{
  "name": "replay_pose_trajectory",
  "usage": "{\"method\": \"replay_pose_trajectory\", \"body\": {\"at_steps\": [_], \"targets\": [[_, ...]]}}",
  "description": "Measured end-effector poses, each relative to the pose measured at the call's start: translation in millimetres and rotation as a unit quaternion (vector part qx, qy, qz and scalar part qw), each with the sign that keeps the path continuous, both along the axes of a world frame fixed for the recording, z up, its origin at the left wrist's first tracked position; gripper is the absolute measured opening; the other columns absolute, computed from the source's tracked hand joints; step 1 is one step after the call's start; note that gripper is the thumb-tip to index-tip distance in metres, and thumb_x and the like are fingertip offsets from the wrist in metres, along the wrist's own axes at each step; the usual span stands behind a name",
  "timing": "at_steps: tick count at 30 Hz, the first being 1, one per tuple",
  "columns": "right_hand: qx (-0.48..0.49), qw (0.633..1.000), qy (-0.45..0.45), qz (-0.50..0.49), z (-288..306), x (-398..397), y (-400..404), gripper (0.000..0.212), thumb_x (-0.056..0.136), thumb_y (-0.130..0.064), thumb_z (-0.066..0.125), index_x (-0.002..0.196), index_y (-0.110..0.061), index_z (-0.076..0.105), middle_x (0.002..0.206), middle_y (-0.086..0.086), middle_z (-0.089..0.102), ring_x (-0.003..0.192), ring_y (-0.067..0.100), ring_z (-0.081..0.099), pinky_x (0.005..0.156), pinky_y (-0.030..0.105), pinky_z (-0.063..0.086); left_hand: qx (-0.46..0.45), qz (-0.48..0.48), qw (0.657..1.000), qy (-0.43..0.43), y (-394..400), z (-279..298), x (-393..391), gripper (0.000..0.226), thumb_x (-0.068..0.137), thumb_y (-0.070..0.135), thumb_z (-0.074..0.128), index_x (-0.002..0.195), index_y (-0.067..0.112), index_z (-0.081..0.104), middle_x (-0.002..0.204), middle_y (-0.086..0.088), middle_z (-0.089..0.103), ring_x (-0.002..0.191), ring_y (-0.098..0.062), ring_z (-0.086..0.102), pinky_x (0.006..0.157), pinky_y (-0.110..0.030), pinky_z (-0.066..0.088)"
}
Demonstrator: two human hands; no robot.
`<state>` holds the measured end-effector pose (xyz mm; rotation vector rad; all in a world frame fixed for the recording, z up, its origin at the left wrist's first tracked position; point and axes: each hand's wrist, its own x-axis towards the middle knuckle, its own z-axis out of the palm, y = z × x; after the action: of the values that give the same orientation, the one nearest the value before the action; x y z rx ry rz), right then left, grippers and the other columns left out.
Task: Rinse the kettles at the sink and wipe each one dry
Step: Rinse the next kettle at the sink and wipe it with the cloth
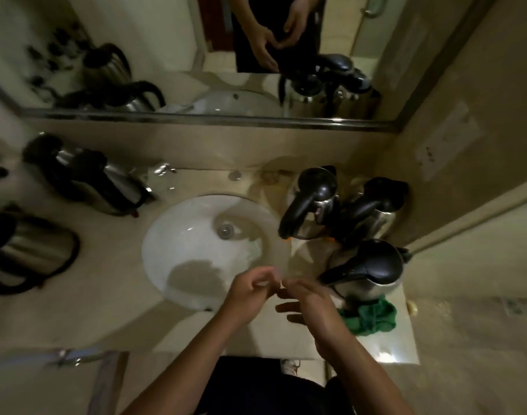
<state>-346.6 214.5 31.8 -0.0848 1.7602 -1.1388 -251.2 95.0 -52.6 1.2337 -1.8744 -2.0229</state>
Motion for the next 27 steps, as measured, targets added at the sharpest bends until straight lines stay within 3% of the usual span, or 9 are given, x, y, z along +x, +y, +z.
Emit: {"method": "replay_pose_trajectory", "body": {"at_steps": [2,5,9,13,16,18,20,25,27], "targets": [[-0.020,0.999,0.024,0.041,13,15,-31,0.017,0.101,-0.017,0.057,0.103,-0.021,0.073,0.102,0.004,0.076,0.089,0.027,0.074,0.074,0.030,0.050,-0.014,0.097,0.995,-0.005,-29,8,39,0.026,0.084,0.026,0.074,0.109,0.033,0.069,0.107,-0.003,0.075,0.097,-0.022,0.072,0.077,-0.025,0.054],[-0.063,0.988,0.080,0.117,30,47,-81,0.024,0.103,-0.014,0.057,0.115,-0.030,0.070,0.116,-0.002,0.071,0.098,0.015,0.069,0.075,0.015,0.049,-0.042,0.265,0.963,-0.008,-80,24,106,0.027,0.088,0.008,0.073,0.105,0.028,0.069,0.099,-0.006,0.074,0.093,-0.028,0.071,0.077,-0.032,0.054],[-0.099,0.965,0.118,0.213,49,95,-146,0.030,0.103,-0.019,0.058,0.123,-0.041,0.066,0.125,-0.010,0.069,0.117,0.011,0.066,0.101,0.031,0.050,-0.126,0.445,0.883,-0.085,-146,30,195,0.019,0.087,0.010,0.071,0.088,0.028,0.066,0.086,0.003,0.069,0.088,-0.029,0.068,0.082,-0.043,0.055],[-0.135,0.946,0.135,0.260,60,139,-211,0.032,0.104,-0.016,0.055,0.129,-0.032,0.066,0.125,-0.009,0.069,0.115,0.009,0.067,0.101,0.031,0.051,-0.271,0.521,0.790,-0.178,-201,41,270,0.033,0.087,0.019,0.068,0.119,0.014,0.061,0.110,-0.006,0.068,0.100,-0.029,0.065,0.084,-0.035,0.048],[-0.148,0.943,0.124,0.271,63,166,-245,0.032,0.103,-0.013,0.055,0.128,-0.028,0.068,0.121,-0.006,0.071,0.105,0.009,0.071,0.093,0.022,0.053,-0.303,0.508,0.737,-0.326,-236,49,310,0.058,0.085,0.031,0.069,0.135,0.011,0.048,0.128,-0.017,0.058,0.115,-0.039,0.056,0.092,-0.046,0.045],[-0.151,0.943,0.114,0.274,64,183,-258,0.031,0.102,-0.011,0.056,0.126,-0.025,0.069,0.120,-0.001,0.071,0.105,0.015,0.071,0.090,0.022,0.054,-0.229,0.484,0.784,-0.314,-254,40,325,0.066,0.088,0.039,0.065,0.144,0.016,0.040,0.136,-0.016,0.055,0.121,-0.041,0.055,0.095,-0.049,0.044],[-0.153,0.943,0.103,0.277,63,197,-267,0.029,0.102,-0.008,0.056,0.119,-0.027,0.070,0.119,0.003,0.072,0.104,0.020,0.071,0.084,0.020,0.054,-0.157,0.472,0.837,-0.227,-266,28,332,0.058,0.094,0.042,0.057,0.145,0.021,0.040,0.136,-0.011,0.058,0.120,-0.038,0.057,0.096,-0.048,0.046],[-0.139,0.941,0.104,0.291,53,218,-280,0.031,0.101,-0.010,0.057,0.111,-0.035,0.071,0.113,-0.001,0.073,0.099,0.020,0.073,0.083,0.032,0.053,-0.027,0.472,0.878,-0.072,-276,9,332,0.030,0.099,0.040,0.056,0.114,0.015,0.065,0.108,-0.007,0.068,0.105,-0.030,0.063,0.083,-0.036,0.049],[-0.132,0.941,0.108,0.292,50,221,-282,0.029,0.102,-0.010,0.056,0.113,-0.033,0.071,0.111,-0.002,0.073,0.098,0.019,0.073,0.083,0.034,0.053,0.061,0.464,0.883,0.025,-273,3,326,0.022,0.098,0.033,0.060,0.095,0.013,0.069,0.093,-0.009,0.072,0.102,-0.032,0.066,0.088,-0.038,0.050]]}}
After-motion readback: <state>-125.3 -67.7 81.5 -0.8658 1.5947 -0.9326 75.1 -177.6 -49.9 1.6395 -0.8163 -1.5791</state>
